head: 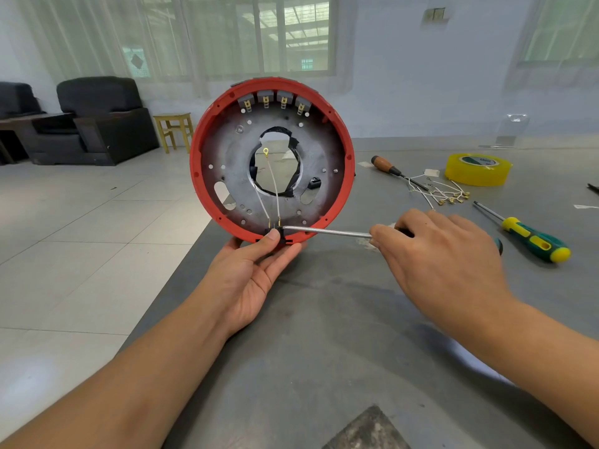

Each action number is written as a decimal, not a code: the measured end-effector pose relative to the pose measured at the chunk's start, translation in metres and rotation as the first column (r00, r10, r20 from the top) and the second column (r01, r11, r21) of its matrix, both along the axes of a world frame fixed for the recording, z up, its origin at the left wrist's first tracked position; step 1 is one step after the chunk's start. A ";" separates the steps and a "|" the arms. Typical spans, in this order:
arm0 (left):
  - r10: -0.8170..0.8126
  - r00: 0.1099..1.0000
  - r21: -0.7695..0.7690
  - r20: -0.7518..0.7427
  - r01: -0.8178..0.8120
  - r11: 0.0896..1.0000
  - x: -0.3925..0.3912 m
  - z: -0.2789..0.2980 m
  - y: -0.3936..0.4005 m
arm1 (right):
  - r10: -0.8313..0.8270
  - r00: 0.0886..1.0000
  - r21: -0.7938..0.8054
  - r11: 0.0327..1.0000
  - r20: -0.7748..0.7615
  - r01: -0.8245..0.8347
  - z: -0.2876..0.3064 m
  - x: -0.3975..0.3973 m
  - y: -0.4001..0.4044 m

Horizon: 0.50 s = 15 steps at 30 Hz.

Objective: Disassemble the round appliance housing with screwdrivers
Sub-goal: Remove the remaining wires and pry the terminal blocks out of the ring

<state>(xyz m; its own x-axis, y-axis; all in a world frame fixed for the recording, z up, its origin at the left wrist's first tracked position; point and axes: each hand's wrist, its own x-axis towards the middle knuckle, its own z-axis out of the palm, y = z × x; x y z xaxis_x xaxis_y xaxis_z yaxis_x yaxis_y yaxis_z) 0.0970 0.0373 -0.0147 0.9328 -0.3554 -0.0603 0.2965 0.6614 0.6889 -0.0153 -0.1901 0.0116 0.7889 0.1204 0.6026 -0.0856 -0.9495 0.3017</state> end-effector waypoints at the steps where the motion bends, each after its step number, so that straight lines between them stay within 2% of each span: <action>1: -0.005 1.000 0.001 0.002 0.005 1.000 0.000 0.000 0.000 | -0.002 1.000 -0.005 1.000 0.007 0.002 0.001 -0.001 0.001; 7: -0.046 0.998 0.020 0.034 0.045 0.999 0.004 -0.001 0.005 | -0.021 0.999 -0.010 1.000 0.034 0.021 0.006 -0.001 -0.003; 15: -0.077 0.996 0.042 0.049 0.075 0.996 0.006 -0.002 0.007 | 0.044 0.997 0.013 0.999 0.056 -0.045 0.002 0.002 -0.010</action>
